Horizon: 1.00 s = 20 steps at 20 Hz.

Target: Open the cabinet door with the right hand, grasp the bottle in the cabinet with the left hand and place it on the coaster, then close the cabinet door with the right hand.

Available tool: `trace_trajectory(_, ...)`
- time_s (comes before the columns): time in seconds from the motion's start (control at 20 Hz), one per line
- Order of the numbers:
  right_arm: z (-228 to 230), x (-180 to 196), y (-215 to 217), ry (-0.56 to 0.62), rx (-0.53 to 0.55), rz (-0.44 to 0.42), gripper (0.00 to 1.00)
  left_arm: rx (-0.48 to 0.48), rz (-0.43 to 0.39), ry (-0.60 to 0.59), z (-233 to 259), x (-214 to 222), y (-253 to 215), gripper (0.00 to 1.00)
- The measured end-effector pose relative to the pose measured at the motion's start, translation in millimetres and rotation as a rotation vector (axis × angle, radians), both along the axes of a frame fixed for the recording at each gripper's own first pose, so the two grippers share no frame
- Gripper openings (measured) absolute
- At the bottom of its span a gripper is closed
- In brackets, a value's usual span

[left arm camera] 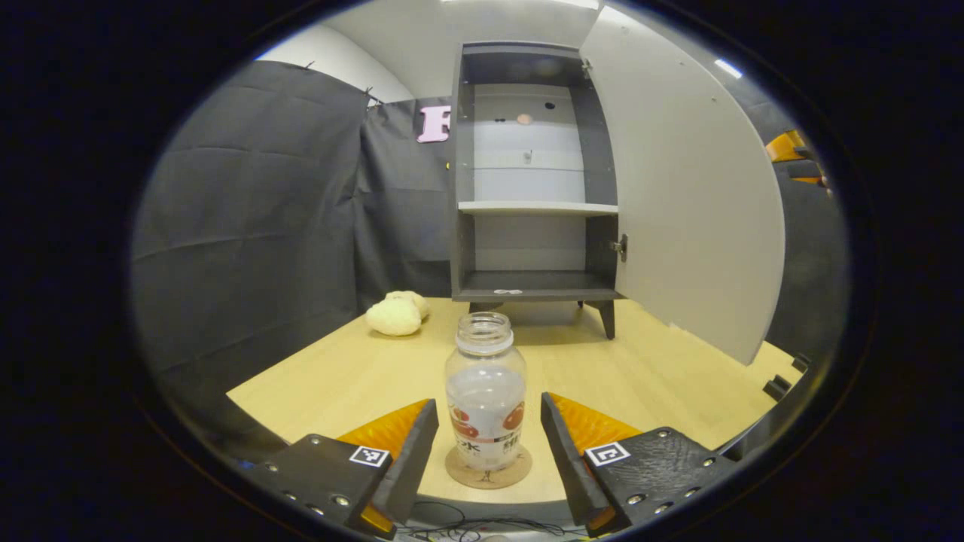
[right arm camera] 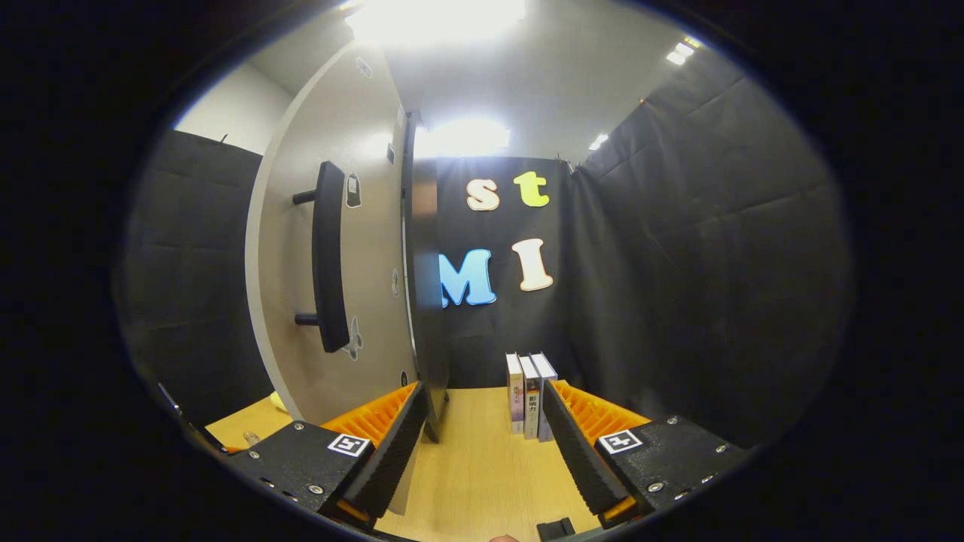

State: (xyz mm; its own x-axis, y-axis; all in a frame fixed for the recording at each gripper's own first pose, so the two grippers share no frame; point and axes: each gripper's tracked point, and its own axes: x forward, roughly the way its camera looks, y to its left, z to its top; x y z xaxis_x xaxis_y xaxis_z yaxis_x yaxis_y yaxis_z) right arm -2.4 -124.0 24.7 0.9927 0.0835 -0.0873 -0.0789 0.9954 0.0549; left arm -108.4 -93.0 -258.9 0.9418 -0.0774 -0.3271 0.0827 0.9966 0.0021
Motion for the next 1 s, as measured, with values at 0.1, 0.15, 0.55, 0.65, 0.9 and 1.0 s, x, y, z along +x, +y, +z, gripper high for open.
trace_trajectory(0.1,15,7,-1,-0.02,0.009,-0.001,0.94,-0.002,0.024,-0.011,26,-7,3,0.79)
trace_trajectory(0.15,21,9,-2,-0.028,0.007,-0.004,0.94,-0.006,0.034,-0.017,41,-11,6,0.78)
trace_trajectory(0.55,59,16,21,-0.053,0.016,-0.015,0.92,-0.018,0.131,-0.163,163,19,60,0.78)
trace_trajectory(0.65,70,16,22,-0.076,-0.001,-0.038,0.94,-0.006,0.151,-0.194,184,28,82,0.75)
trace_trajectory(0.9,76,11,38,-0.096,-0.039,-0.106,0.92,0.023,0.155,-0.235,202,55,127,0.8)
trace_trajectory(1.0,78,7,40,-0.108,-0.078,-0.144,0.91,0.016,0.149,-0.243,205,62,139,0.78)
